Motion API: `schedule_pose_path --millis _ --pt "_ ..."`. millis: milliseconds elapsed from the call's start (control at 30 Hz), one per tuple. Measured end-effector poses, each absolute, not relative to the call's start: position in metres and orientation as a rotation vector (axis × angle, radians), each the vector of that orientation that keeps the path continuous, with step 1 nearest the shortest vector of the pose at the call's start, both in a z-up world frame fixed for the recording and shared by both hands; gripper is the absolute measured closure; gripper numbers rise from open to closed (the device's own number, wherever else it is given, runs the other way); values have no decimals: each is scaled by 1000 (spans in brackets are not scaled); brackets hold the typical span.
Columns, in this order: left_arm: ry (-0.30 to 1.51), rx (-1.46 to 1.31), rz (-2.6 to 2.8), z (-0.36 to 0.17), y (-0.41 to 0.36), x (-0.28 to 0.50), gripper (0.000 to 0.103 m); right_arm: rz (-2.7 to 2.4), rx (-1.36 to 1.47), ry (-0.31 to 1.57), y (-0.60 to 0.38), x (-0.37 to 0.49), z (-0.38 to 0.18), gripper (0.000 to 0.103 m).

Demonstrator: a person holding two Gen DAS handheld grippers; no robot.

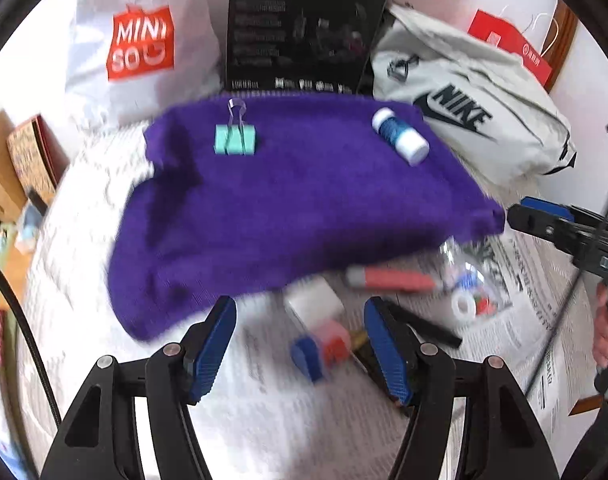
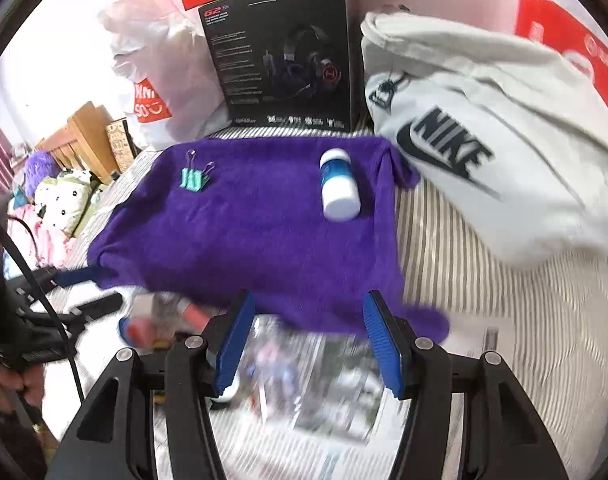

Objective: Organize rigid objects
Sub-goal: 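Grasp the Vaseline lip balm tin with the left gripper while the right gripper grasps the clear candy bottle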

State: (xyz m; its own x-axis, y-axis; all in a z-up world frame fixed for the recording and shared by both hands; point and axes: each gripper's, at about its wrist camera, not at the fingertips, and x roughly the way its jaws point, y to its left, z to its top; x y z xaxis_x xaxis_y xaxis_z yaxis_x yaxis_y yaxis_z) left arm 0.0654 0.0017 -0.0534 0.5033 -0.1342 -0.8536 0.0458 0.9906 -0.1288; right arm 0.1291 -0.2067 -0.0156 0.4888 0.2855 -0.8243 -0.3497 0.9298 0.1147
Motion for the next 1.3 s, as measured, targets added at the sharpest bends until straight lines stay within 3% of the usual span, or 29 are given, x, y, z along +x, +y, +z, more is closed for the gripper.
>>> schedule_pose_path --millis 267,1000,1200,1300 --pt "1091 -48 -46 -85 -1 68 38 379 -44 1023 -212 93 -31 47" --pt "1083 -19 42 -90 19 61 39 406 8 1058 -216 74 -51 46" --pt "1062 -5 14 -88 17 59 64 405 -12 1054 -211 78 -54 46" --pt "1062 -11 5 -88 19 59 67 421 -40 1038 -202 85 -55 46"
